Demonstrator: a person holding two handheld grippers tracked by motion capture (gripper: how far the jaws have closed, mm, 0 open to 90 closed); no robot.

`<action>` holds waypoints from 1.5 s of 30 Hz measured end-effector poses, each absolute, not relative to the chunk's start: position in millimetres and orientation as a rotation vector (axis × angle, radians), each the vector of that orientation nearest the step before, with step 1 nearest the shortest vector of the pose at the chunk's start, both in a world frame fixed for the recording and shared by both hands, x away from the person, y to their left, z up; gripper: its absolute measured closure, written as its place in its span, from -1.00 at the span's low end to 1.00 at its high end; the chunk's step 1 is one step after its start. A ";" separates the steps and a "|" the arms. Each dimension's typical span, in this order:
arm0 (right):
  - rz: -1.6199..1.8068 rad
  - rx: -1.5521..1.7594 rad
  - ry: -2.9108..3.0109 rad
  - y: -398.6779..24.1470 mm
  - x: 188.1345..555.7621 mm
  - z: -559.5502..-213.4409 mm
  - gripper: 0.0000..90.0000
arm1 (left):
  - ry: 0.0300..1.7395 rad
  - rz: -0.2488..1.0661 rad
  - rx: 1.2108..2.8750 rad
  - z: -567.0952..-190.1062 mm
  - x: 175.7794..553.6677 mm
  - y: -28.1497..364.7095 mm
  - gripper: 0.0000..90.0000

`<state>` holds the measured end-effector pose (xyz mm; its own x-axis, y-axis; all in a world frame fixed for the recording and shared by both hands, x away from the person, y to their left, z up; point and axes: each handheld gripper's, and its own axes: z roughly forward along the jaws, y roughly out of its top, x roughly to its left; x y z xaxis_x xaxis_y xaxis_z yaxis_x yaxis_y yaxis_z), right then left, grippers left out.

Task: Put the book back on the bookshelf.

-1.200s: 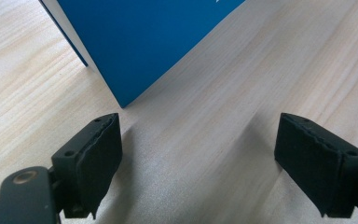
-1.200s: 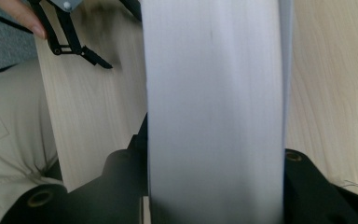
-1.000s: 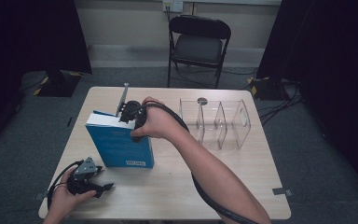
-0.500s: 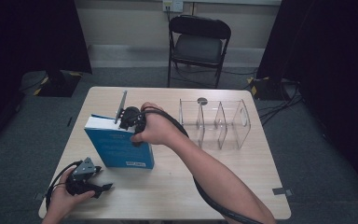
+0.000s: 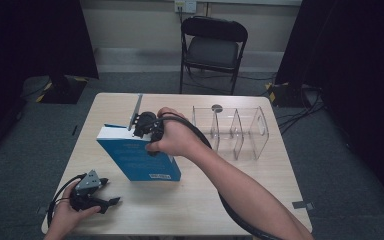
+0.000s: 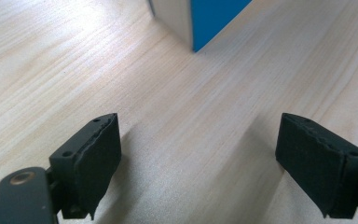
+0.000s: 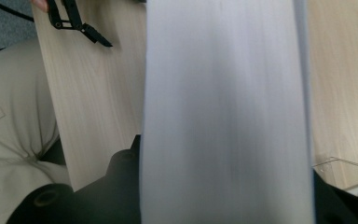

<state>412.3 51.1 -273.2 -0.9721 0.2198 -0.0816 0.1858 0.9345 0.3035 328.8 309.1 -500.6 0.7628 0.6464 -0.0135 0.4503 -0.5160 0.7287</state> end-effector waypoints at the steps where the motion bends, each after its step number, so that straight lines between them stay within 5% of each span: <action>1: 0.455 0.322 2.981 47.9 413.1 -273.5 0.38 | 0.816 0.335 2.203 -500.6 328.7 308.9 -0.70; 15: 0.444 0.401 2.991 4.4 411.5 -293.5 0.37 | 0.817 0.336 2.204 -501.8 328.7 306.0 -0.81; 29: 0.323 0.448 2.969 10.9 411.6 -301.7 0.23 | 0.808 0.339 2.209 -502.2 329.2 306.0 -0.84; 45: 0.354 0.471 3.028 9.7 411.1 -296.0 0.37 | 0.796 0.337 2.211 -502.0 330.3 306.9 -0.84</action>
